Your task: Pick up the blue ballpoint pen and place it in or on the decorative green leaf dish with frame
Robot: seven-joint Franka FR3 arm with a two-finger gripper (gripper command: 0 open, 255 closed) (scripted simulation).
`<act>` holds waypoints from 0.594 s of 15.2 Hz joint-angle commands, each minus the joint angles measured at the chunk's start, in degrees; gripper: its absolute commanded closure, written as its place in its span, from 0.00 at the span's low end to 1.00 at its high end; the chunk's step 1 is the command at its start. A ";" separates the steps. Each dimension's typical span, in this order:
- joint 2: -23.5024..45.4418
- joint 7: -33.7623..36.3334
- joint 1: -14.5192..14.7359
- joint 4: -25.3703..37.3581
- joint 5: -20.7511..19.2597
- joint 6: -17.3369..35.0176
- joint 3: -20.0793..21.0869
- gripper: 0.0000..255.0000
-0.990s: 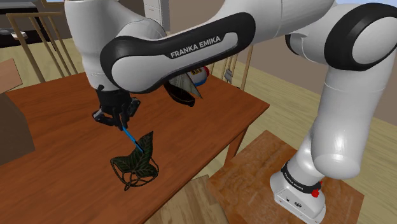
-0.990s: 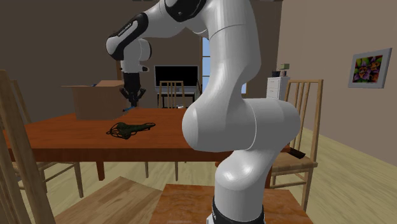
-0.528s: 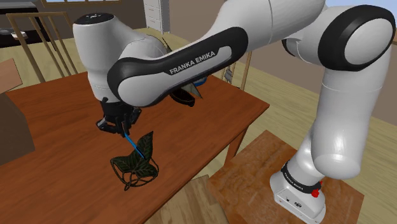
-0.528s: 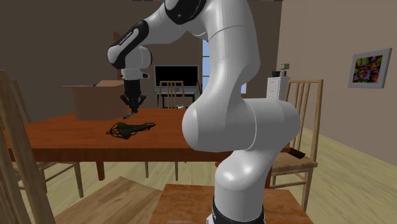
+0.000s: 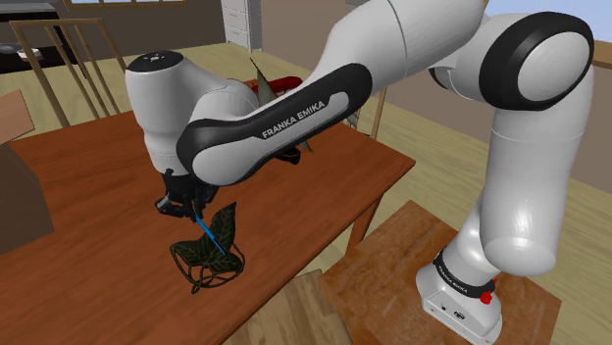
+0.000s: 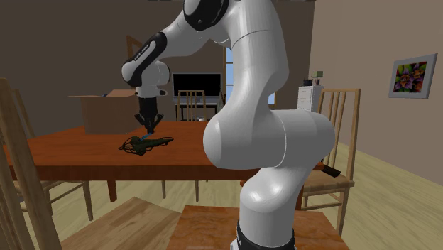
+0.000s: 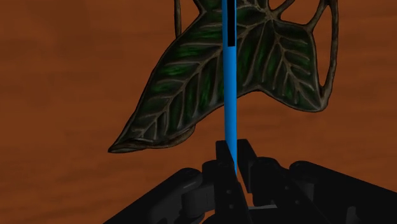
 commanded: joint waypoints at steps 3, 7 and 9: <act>0.03 0.03 0.00 -0.07 -0.04 0.12 -0.02 1.00; 0.03 0.03 0.00 -0.07 -0.04 0.12 -0.02 0.00; 0.03 0.03 0.00 -0.07 -0.04 0.12 -0.02 0.00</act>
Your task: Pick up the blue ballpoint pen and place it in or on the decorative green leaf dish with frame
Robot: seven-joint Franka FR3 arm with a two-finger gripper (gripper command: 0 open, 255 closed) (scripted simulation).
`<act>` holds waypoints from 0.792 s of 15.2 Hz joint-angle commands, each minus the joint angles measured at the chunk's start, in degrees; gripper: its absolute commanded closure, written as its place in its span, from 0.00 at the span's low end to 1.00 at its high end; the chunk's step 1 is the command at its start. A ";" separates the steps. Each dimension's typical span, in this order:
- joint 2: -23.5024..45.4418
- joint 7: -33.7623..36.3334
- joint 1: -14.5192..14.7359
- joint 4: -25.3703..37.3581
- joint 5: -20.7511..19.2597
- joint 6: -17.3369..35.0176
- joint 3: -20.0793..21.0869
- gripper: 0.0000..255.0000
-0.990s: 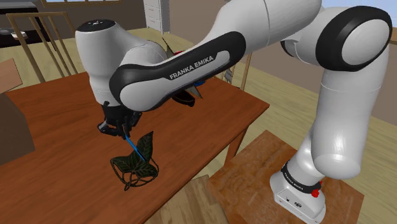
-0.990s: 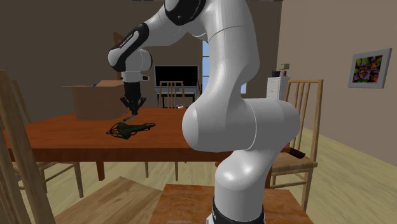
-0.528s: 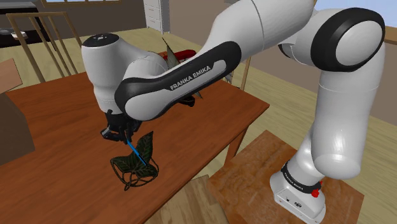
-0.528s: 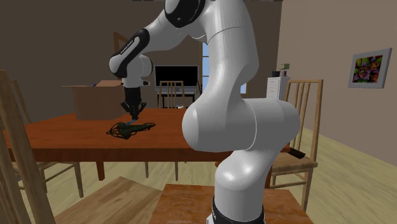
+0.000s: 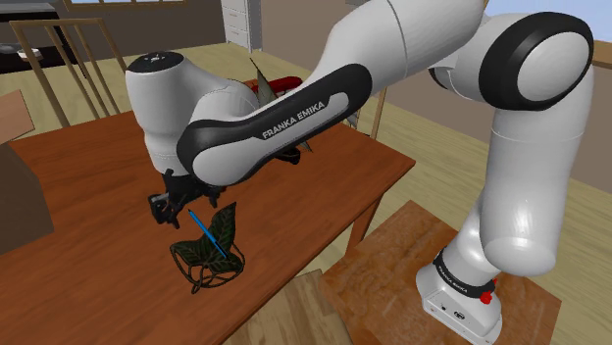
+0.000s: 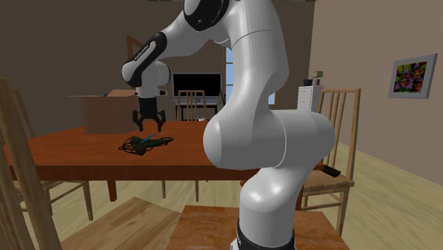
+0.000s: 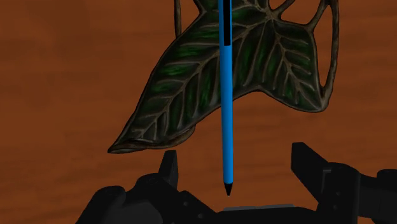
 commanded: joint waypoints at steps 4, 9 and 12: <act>-1.80 -0.81 -0.36 1.49 1.30 -3.00 0.61 0.00; -3.20 -1.46 -0.57 3.13 2.33 -5.79 1.05 0.00; -3.19 -1.46 -0.57 3.13 2.33 -5.79 1.05 0.00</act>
